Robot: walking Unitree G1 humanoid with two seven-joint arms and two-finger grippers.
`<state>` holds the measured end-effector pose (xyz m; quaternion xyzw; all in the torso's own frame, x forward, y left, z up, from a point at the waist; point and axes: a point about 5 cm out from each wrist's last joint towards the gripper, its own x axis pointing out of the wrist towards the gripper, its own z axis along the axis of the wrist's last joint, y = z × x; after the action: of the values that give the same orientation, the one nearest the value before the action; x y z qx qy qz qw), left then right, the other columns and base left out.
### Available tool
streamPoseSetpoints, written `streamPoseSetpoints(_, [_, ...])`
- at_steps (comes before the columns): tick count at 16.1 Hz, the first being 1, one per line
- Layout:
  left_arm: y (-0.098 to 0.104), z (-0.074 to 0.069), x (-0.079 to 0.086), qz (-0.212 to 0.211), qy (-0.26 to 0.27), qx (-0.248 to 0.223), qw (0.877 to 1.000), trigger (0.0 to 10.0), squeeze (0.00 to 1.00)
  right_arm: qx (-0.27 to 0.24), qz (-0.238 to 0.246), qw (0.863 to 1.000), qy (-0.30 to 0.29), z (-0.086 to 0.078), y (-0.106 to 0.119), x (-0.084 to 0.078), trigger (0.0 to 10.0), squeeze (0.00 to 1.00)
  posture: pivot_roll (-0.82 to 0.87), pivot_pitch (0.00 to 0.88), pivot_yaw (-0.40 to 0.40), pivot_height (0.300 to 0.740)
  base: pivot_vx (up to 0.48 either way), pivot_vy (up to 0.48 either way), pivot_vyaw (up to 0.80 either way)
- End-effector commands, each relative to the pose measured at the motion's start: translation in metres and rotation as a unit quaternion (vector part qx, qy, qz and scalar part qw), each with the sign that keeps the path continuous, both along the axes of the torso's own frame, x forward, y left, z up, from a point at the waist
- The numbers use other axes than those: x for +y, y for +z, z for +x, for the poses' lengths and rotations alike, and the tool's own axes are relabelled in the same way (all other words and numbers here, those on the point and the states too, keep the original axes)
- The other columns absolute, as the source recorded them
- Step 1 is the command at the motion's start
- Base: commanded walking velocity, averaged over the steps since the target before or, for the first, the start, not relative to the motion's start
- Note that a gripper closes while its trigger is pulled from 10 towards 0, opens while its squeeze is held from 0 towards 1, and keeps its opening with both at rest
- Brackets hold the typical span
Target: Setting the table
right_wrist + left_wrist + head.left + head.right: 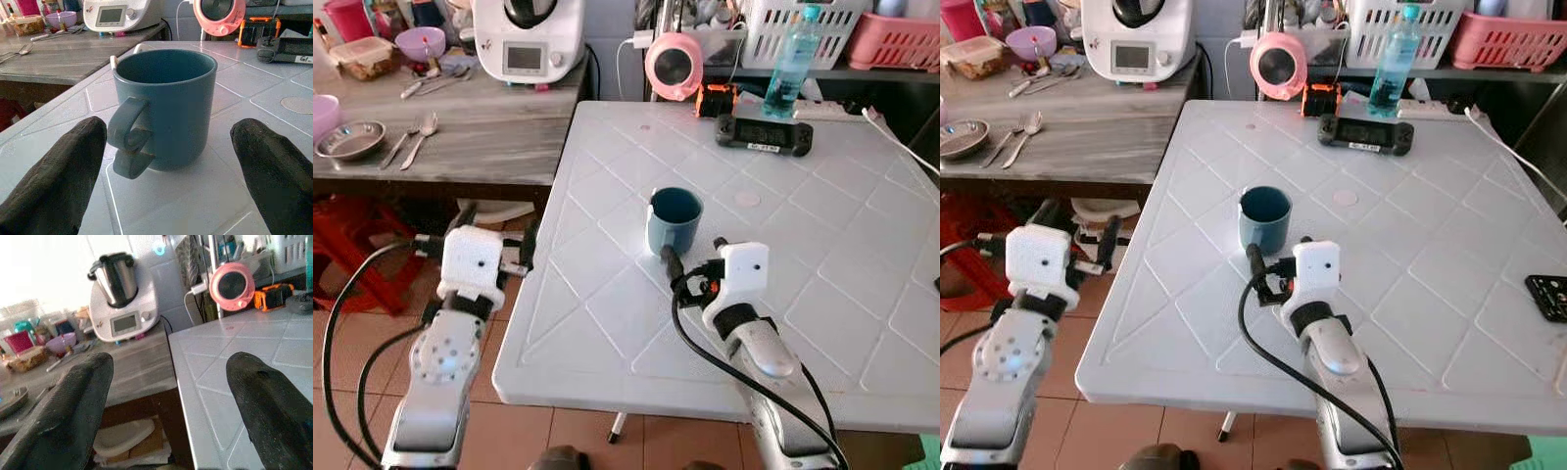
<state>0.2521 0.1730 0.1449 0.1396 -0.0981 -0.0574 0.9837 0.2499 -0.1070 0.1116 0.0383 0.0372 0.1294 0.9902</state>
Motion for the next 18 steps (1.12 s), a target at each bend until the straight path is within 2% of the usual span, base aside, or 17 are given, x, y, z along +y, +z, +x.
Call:
streamPoseSetpoints(1, [0.0, 0.003, 0.001, 0.013, -0.001, 0.003, 1.0, 10.0, 0.0, 0.006, 0.001, 1.0, 0.006, 0.003, -0.002, 0.004, 10.0, 0.0, 0.01, 0.0, 0.057, 0.74, 0.0, 0.0, 0.0])
streamPoseSetpoints(4, [-0.004, 0.012, 0.009, 0.021, 0.018, 0.014, 1.0, 10.0, 0.0, 0.026, -0.009, 0.999, 0.025, 0.007, -0.008, 0.01, 10.0, 0.0, 0.01, 0.0, 0.055, 0.74, 0.0, 0.0, 0.0])
streamPoseSetpoints(6, [-0.008, 0.01, 0.013, 0.012, 0.017, 0.024, 1.0, 10.0, 0.0, 0.025, -0.011, 0.999, 0.029, 0.008, -0.008, 0.011, 10.0, 0.0, 0.01, 0.0, 0.048, 0.74, 0.0, 0.0, 0.0])
streamPoseSetpoints(8, [-0.019, 0.001, 0.011, -0.011, 0.001, 0.051, 0.999, 10.0, 0.0, 0.021, -0.011, 1.0, 0.02, 0.006, -0.006, 0.007, 10.0, 0.0, 0.01, 0.0, 0.043, 0.74, 0.0, 0.0, 0.0])
streamPoseSetpoints(10, [-0.024, 0.0, 0.009, -0.013, -0.004, 0.055, 0.998, 10.0, 0.0, 0.021, -0.008, 1.0, 0.014, 0.004, -0.006, 0.004, 10.0, 0.0, 0.0, 0.0, 0.045, 0.74, 0.0, 0.0, 0.0])
streamPoseSetpoints(12, [-0.032, 0.003, 0.004, -0.029, -0.026, 0.079, 0.996, 10.0, 0.0, 0.017, 0.003, 1.0, -0.002, 0.004, -0.001, 0.0, 10.0, 0.0, -0.02, 0.0, 0.041, 0.74, 0.0, 0.0, 0.0])
streamPoseSetpoints(16, [-0.035, 0.003, -0.004, -0.038, -0.043, 0.087, 0.995, 10.0, 0.0, 0.029, 0.011, 0.999, 0.013, 0.003, -0.001, 0.01, 10.0, 0.0, -0.02, 0.0, 0.03, 0.74, 0.0, 0.0, 0.0])
streamPoseSetpoints(18, [-0.034, 0.007, -0.007, -0.045, -0.045, 0.086, 0.994, 10.0, 0.0, 0.04, 0.01, 0.999, 0.016, 0.011, 0.0, 0.015, 10.0, 0.0, -0.03, 0.0, 0.02, 0.74, 0.0, 0.0, 0.0])
